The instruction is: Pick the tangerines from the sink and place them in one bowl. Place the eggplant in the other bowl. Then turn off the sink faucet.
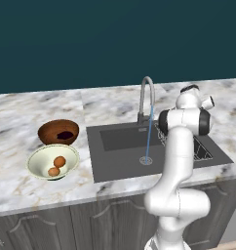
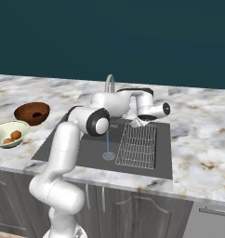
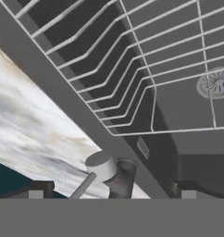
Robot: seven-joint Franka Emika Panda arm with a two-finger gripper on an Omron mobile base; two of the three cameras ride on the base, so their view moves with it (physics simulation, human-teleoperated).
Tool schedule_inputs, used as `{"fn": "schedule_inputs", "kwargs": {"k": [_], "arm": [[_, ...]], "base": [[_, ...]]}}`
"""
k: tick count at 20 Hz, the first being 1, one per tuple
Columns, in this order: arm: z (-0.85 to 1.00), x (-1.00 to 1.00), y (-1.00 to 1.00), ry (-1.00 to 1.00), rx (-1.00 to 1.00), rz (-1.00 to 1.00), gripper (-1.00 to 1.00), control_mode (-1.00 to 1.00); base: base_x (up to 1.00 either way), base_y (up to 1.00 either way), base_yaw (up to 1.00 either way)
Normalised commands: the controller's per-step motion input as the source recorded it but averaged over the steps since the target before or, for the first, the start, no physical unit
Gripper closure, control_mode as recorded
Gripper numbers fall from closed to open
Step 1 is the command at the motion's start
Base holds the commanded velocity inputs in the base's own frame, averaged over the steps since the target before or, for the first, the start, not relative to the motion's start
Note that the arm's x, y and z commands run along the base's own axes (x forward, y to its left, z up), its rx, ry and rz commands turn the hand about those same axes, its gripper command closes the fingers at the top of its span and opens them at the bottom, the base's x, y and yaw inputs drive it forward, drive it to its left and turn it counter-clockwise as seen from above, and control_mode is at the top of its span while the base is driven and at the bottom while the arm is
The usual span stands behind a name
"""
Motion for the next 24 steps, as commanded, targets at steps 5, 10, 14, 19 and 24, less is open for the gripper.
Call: {"fn": "schedule_inputs", "kwargs": {"k": [5,10,14,19,24], "arm": [[-0.24,0.44,0.00,0.00,0.04,0.07,-1.00,-1.00],[-0.17,0.31,0.02,0.00,0.01,0.06,-1.00,-1.00],[-0.03,0.30,0.13,0.03,0.00,0.07,-1.00,-1.00],[-0.10,0.32,0.35,0.17,0.00,0.07,-1.00,-1.00],[-0.37,0.34,0.49,0.24,0.00,0.08,-1.00,-1.00]], "base": [[0.00,0.00,0.00],[0.00,0.00,0.00],[0.00,0.00,0.00],[0.00,0.00,0.00],[0.00,0.00,0.00]]}}
